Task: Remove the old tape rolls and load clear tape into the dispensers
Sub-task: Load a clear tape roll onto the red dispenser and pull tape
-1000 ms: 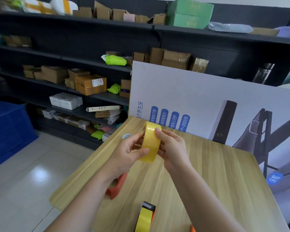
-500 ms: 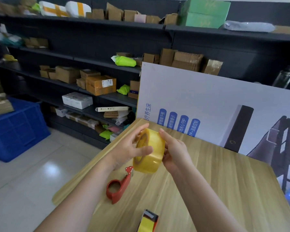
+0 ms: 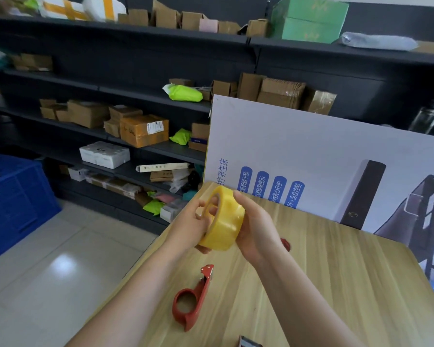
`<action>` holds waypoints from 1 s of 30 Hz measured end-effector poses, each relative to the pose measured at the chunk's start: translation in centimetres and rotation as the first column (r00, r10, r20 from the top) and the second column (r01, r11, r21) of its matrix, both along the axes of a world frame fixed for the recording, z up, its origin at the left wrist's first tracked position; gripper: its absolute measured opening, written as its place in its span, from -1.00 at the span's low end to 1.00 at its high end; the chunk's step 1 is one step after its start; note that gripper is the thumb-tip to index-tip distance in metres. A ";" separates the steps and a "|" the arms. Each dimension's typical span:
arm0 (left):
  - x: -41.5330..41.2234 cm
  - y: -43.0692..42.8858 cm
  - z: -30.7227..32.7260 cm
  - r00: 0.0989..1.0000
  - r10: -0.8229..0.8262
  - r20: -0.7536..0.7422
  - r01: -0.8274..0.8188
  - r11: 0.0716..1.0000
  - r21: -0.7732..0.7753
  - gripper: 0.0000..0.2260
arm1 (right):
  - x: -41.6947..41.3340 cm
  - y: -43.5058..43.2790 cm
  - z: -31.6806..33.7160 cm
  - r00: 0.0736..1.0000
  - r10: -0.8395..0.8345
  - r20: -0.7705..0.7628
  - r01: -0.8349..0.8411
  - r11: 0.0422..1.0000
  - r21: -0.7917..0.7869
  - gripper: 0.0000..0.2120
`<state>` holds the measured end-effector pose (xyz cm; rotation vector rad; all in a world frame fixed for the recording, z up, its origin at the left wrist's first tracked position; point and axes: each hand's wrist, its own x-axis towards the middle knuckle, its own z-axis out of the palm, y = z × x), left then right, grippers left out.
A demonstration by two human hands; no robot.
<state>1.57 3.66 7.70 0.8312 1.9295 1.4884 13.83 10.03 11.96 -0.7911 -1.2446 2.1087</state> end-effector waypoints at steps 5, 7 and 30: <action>-3.4 -0.7 0.1 0.990 -0.097 0.106 0.103 0.993 -0.051 -0.80 | -2.9 -1.5 -0.2 0.999 -0.022 0.029 0.018 0.990 0.137 -0.78; -4.9 -0.8 -0.2 0.991 -0.098 0.092 0.101 0.994 -0.032 -0.89 | -3.9 -1.9 -0.1 0.999 -0.042 0.003 0.041 0.990 0.133 -0.75; -8.7 -1.7 3.0 0.834 -0.175 -0.524 0.380 0.870 0.314 -0.64 | -5.6 -2.9 -0.1 0.986 -0.156 0.066 0.128 0.941 0.314 -0.82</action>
